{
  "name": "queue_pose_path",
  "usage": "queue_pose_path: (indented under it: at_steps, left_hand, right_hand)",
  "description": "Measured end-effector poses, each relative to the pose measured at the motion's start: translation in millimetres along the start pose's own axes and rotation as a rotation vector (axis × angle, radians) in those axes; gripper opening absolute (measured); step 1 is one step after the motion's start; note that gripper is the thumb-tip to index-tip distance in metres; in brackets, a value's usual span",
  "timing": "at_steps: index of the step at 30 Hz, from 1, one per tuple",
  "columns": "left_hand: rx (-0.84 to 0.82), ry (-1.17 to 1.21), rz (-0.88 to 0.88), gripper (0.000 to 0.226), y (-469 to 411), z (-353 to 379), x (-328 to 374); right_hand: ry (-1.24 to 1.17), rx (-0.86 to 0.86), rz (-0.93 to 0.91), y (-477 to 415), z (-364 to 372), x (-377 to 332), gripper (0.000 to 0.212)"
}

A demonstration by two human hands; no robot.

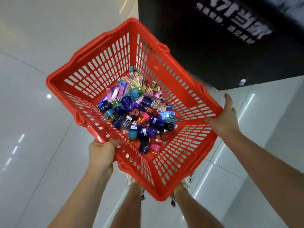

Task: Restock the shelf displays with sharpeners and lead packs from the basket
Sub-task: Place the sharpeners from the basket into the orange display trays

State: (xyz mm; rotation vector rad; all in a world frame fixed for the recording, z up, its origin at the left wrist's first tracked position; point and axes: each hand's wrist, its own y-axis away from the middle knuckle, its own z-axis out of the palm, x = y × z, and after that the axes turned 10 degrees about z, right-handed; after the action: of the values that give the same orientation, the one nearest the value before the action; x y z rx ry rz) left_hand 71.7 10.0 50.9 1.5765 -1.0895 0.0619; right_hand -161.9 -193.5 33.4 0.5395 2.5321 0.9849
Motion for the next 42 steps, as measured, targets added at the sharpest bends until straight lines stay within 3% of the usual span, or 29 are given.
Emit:
queue_pose_path:
  at_steps: [3,7,9,12,16,21,25,28,31,34,42]
  left_hand:
    - [0.011,-0.002,0.020,0.026,31,-74,56]
    - [0.062,-0.067,0.096,0.022,64,-178,147]
    - [0.087,-0.077,0.136,0.017,73,-232,196]
    - [0.083,-0.016,0.144,0.014,80,-313,263]
    - [-0.161,0.012,0.073,0.032,93,-379,339]
    - [-0.067,0.072,0.140,0.047,97,-372,413]
    - [-0.090,0.037,0.273,0.040,72,-348,508]
    - [-0.154,-0.015,0.380,0.039,49,-333,592]
    - [-0.199,-0.085,0.475,0.040,22,-318,673]
    - [-0.248,-0.131,0.493,0.035,-12,-303,752]
    - [-0.392,-0.088,0.528,0.037,-147,-244,953]
  right_hand:
    - [0.294,-0.180,-0.177,46,-23,-59,0.045]
    - [0.250,-0.321,-0.356,141,-38,-141,0.010]
    - [0.184,-0.329,-0.400,195,-42,-178,0.004]
    - [0.170,-0.328,-0.419,274,-56,-236,0.011]
    - [0.197,-0.269,-0.487,357,-96,-314,0.012]
    - [0.143,-0.152,-0.583,392,-136,-389,0.007]
    - [0.042,-0.154,-0.529,363,-167,-470,0.018]
    - [-0.006,-0.199,-0.510,345,-186,-549,0.036]
    - [-0.153,-0.191,-0.449,337,-198,-619,0.011]
    - [-0.422,-0.218,-0.325,326,-198,-669,0.020]
    - [-0.641,0.014,-0.361,300,-219,-848,0.034]
